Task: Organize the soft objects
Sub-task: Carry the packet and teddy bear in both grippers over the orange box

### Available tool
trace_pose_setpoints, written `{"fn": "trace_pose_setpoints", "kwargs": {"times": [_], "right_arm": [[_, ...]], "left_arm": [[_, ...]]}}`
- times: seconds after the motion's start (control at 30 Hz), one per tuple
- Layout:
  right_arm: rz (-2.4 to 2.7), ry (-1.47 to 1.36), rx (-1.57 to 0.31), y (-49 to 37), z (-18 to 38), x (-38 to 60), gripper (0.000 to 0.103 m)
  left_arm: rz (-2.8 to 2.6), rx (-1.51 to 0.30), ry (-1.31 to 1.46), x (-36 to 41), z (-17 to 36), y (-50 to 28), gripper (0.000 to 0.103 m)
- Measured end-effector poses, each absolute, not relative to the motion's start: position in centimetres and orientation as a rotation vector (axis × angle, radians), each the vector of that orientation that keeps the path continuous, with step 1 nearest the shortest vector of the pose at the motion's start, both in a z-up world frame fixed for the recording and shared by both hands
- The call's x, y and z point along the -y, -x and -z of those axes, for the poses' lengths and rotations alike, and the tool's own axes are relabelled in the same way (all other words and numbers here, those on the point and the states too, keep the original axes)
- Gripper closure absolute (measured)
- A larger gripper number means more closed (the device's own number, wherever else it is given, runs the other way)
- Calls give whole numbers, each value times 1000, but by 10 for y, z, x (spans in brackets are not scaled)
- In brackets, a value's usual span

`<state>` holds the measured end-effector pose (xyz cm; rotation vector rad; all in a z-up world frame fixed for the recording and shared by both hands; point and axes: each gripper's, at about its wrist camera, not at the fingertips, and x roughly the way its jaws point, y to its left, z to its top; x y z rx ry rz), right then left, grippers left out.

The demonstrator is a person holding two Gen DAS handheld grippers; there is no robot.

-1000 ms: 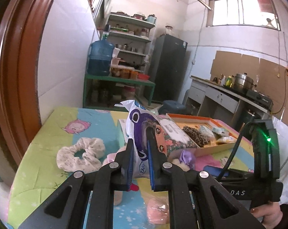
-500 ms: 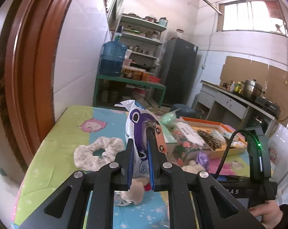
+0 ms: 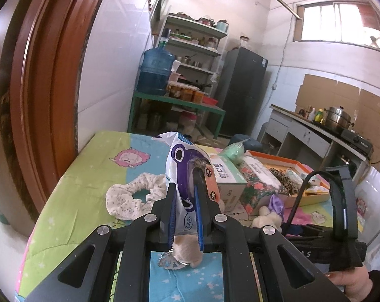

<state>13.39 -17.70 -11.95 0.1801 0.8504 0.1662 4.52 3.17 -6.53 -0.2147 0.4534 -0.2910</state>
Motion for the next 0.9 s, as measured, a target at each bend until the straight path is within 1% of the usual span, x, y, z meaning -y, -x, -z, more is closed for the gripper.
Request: {"fn": "trace_pose_setpoints", "kwargs": {"times": [0.07,0.23,0.9], "right_arm": [[-170,-202,-845,-131,119,180,28],[-202,-249,-823,-120,110,193,28],[-207,-189,-647,-84,51,203,28]], "left_arm": [[293,-458,215,-32,65,-46,90],[293,-454,218,-32,66,-45,90],[342,-410,176,-10,47,-29,90]]}}
